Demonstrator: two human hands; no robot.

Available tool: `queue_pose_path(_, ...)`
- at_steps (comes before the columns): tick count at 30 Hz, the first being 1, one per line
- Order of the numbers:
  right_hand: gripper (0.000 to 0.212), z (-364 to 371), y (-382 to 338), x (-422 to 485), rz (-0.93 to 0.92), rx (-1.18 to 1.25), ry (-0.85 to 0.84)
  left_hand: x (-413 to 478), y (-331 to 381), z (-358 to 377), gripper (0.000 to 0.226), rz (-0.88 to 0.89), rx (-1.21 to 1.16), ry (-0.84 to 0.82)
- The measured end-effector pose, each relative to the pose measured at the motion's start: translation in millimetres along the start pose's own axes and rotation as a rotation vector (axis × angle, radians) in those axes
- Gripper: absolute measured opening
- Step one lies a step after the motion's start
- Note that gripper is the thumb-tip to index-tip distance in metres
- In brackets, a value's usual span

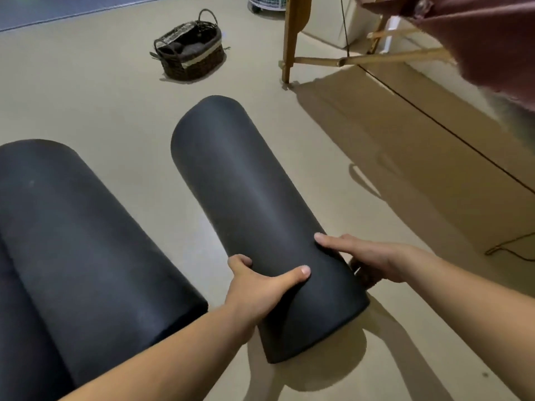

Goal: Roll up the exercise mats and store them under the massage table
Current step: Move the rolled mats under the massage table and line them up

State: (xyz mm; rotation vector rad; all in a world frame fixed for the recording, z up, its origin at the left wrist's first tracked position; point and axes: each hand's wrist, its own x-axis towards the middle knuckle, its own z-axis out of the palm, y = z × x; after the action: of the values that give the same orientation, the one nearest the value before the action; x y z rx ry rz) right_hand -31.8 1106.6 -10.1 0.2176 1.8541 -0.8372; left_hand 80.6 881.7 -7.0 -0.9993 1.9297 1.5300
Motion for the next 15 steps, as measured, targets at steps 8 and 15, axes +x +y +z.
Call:
queue_pose_path(8, 0.102, -7, 26, -2, -0.126, 0.331, 0.222, 19, 32, 20, 0.107, -0.009, -0.053, -0.077)
queue_pose_path(15, 0.107, 12, 106, -51, -0.077, 0.533, 0.259, 0, 21, 53, 0.113, -0.14, 0.154, -0.411)
